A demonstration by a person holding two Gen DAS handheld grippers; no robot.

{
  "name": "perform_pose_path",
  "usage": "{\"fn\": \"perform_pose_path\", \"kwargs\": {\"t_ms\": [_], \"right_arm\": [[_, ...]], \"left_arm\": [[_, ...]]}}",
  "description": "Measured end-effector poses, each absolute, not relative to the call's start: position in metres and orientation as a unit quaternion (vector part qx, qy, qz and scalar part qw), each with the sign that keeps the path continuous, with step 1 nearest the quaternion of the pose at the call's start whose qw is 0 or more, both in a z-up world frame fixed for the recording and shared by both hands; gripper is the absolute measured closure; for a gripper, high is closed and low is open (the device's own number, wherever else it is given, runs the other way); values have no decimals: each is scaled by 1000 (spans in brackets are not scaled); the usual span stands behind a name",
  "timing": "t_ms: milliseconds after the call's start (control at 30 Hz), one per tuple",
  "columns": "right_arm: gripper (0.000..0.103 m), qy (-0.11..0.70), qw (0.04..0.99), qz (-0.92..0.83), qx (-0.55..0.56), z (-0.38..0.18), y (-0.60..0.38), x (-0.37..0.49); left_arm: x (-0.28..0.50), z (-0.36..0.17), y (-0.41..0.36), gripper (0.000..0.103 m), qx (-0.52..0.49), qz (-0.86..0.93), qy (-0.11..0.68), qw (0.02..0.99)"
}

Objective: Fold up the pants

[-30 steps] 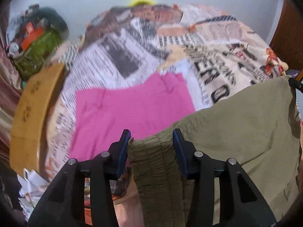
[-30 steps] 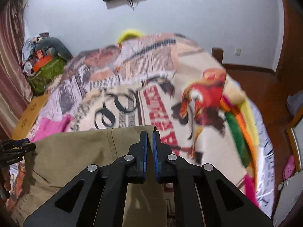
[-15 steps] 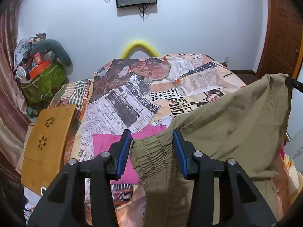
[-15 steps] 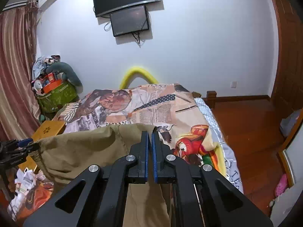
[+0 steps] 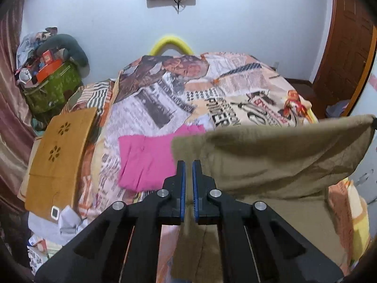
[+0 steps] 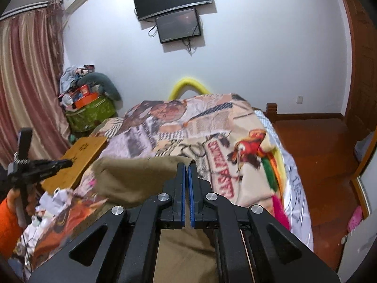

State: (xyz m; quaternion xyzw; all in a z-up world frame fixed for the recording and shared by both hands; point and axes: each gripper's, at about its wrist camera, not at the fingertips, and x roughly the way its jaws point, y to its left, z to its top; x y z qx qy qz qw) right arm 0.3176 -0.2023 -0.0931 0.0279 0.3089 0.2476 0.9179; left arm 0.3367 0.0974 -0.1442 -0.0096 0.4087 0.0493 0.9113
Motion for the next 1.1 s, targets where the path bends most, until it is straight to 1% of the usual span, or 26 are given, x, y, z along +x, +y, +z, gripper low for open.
{"fn": "perform_pose_path", "kwargs": {"t_ms": [233, 333, 400, 433, 500, 533, 600, 633, 700, 733, 800, 933, 1100], "right_arm": [[101, 329, 909, 254, 35, -115, -208, 273], [101, 337, 905, 259, 40, -121, -210, 260], [101, 340, 902, 264, 39, -127, -209, 249], [101, 343, 899, 268, 38, -130, -209, 244], [101, 350, 896, 270, 31, -139, -207, 235], [101, 356, 894, 270, 24, -145, -204, 232], [101, 366, 890, 270, 21, -154, -204, 226], [101, 374, 887, 270, 23, -160, -204, 225], [101, 383, 882, 271, 28, -169, -205, 221], [101, 388, 880, 272, 31, -173, -206, 220], [101, 394, 877, 273, 37, -180, -206, 217], [101, 406, 869, 279, 39, -193, -204, 211], [101, 418, 862, 285, 39, -205, -203, 206]], "left_arm": [[309, -153, 104, 97, -14, 45, 419, 907], [305, -154, 110, 91, -37, 41, 424, 904], [302, -154, 111, 80, -46, 41, 426, 902], [301, -155, 111, 76, -47, 42, 427, 902], [300, -156, 107, 60, -39, 46, 427, 902], [299, -157, 104, 56, -34, 47, 427, 902], [298, -158, 97, 37, -24, 48, 425, 903], [297, -158, 94, 32, -20, 47, 425, 904], [298, -158, 88, 17, -15, 45, 424, 904], [300, -158, 84, 14, -13, 42, 425, 904], [305, -157, 78, 5, -13, 40, 428, 903], [327, -155, 67, 4, -17, 44, 433, 900], [372, -155, 53, 4, -26, 43, 451, 891]]}}
